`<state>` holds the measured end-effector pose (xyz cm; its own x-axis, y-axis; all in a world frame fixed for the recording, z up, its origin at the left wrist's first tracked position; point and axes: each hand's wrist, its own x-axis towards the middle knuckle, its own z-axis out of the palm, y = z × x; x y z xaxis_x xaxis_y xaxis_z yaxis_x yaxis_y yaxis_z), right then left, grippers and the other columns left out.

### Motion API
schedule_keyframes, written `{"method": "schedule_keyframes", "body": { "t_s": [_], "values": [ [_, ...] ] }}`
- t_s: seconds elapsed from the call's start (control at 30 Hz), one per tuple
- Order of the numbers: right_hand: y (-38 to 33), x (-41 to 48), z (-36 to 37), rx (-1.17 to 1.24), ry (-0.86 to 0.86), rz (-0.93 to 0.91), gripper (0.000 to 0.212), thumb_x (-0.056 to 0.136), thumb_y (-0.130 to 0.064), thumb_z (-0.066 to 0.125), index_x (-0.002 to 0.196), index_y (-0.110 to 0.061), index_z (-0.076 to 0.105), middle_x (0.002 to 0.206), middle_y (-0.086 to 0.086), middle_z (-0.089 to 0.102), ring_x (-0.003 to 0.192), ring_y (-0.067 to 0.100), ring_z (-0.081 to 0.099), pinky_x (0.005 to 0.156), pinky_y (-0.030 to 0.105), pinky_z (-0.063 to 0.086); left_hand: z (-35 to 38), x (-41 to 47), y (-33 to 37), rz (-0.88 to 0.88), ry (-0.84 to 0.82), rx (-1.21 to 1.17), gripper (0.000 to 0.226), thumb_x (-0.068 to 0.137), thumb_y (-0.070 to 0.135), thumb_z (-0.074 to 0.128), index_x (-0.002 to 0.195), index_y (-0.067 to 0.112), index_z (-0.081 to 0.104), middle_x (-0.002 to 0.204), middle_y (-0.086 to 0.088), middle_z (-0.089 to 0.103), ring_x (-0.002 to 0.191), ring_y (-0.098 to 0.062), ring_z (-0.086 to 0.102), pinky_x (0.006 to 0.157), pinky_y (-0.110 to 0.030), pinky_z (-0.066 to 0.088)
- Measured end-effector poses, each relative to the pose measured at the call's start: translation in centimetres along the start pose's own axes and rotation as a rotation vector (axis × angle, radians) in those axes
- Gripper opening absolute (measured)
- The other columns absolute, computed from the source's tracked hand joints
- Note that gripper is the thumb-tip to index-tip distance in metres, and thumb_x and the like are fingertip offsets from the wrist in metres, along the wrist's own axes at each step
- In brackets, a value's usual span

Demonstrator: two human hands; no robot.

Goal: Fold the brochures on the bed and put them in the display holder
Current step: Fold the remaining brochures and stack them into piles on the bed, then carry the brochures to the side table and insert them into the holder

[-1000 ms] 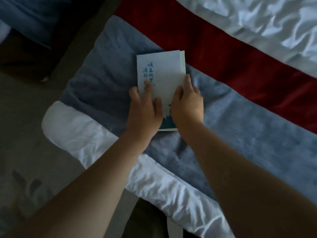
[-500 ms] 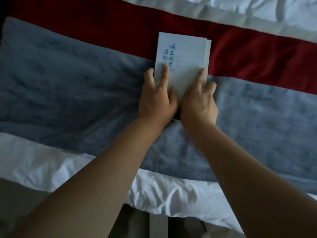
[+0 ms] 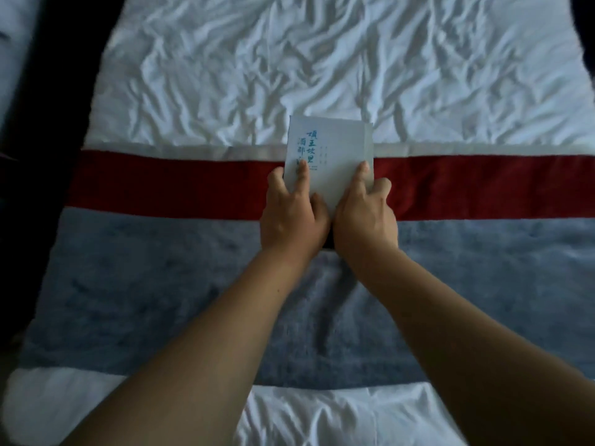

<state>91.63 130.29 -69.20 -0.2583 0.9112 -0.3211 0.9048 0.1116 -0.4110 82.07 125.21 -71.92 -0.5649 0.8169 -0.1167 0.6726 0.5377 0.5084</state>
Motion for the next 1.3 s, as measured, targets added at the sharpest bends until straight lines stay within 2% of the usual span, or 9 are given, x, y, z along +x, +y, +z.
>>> {"method": "schedule_keyframes", "body": {
  "t_s": [0.23,0.4,0.6,0.7,0.9,1.0,1.07,1.13,1.3],
  "values": [
    [-12.0,0.4,-17.9,0.03,0.029,-0.083,0.065,0.101,-0.031,0.039,0.16,-0.018,0.016,0.146,0.017,0.034,0.121,0.04,0.055,0.098,0.045,0.048,-19.1,4.8,9.8,0.056,0.075,0.054,0.058,0.102,0.026,0.045,0.159,0.018,0.036,0.164,-0.012,0.016,0.129,-0.038,0.052,0.104,-0.043,0.045],
    [-20.3,-1.4,-33.2,0.137,0.145,-0.115,0.048,0.101,-0.026,0.045,0.145,-0.014,0.034,0.128,0.013,0.043,0.114,0.037,0.058,0.08,0.04,0.045,-34.4,6.9,19.9,0.118,0.178,0.102,0.054,0.104,0.029,0.04,0.157,0.02,0.04,0.163,-0.008,0.021,0.132,-0.033,0.049,0.107,-0.042,0.043],
    [-25.2,-4.9,-48.5,0.168,0.257,-0.169,0.041,0.1,-0.018,0.046,0.14,-0.01,0.043,0.134,0.016,0.044,0.124,0.035,0.054,0.082,0.034,0.038,-47.5,6.3,30.3,0.194,0.289,0.088,0.047,0.1,0.027,0.043,0.143,0.015,0.058,0.149,-0.012,0.039,0.125,-0.037,0.051,0.101,-0.043,0.046],
    [-26.2,-5.5,-53.4,0.101,0.299,-0.216,0.041,0.099,-0.019,0.046,0.139,-0.01,0.046,0.136,0.015,0.045,0.124,0.036,0.052,0.082,0.036,0.039,-51.2,5.6,34.0,0.208,0.349,0.074,0.042,0.099,0.027,0.043,0.131,0.009,0.064,0.136,-0.016,0.045,0.117,-0.039,0.054,0.094,-0.042,0.047],
    [-26.5,-6.8,-59.4,-0.059,0.341,-0.285,0.039,0.099,-0.028,0.056,0.134,-0.01,0.053,0.13,0.015,0.054,0.114,0.028,0.057,0.076,0.03,0.041,-54.5,4.3,38.4,0.216,0.374,-0.017,0.046,0.097,0.026,0.044,0.133,0.004,0.062,0.133,-0.018,0.048,0.119,-0.038,0.054,0.097,-0.041,0.048],
    [-25.9,-7.4,-61.1,-0.158,0.303,-0.293,0.045,0.099,-0.029,0.058,0.139,-0.009,0.054,0.132,0.015,0.054,0.118,0.028,0.056,0.08,0.03,0.043,-55.1,3.8,39.7,0.219,0.368,-0.039,0.046,0.093,0.025,0.044,0.126,0.002,0.066,0.129,-0.018,0.053,0.115,-0.037,0.058,0.089,-0.036,0.048],
    [-25.4,-8.3,-62.3,-0.177,0.312,-0.321,0.041,0.102,-0.03,0.057,0.138,-0.01,0.058,0.135,0.013,0.054,0.124,0.029,0.054,0.091,0.032,0.048,-55.3,3.3,40.5,0.218,0.365,-0.035,0.045,0.091,0.025,0.046,0.125,0.003,0.067,0.126,-0.017,0.054,0.112,-0.036,0.059,0.083,-0.032,0.045],
    [-24.8,-9.6,-63.3,-0.201,0.325,-0.343,0.038,0.104,-0.032,0.056,0.136,-0.012,0.061,0.136,0.012,0.056,0.127,0.03,0.054,0.1,0.034,0.047,-55.5,2.6,41.5,0.212,0.368,-0.027,0.046,0.093,0.026,0.047,0.128,0.004,0.066,0.129,-0.017,0.053,0.114,-0.036,0.059,0.087,-0.034,0.047],
    [-23.0,-11.1,-65.9,-0.181,0.308,-0.223,0.041,0.102,-0.026,0.057,0.138,-0.007,0.054,0.141,0.015,0.052,0.129,0.032,0.053,0.099,0.038,0.049,-55.5,0.6,45.3,0.187,0.334,0.045,0.049,0.098,0.026,0.049,0.141,0.003,0.055,0.136,-0.016,0.045,0.12,-0.036,0.055,0.096,-0.041,0.049]
  ]
}}
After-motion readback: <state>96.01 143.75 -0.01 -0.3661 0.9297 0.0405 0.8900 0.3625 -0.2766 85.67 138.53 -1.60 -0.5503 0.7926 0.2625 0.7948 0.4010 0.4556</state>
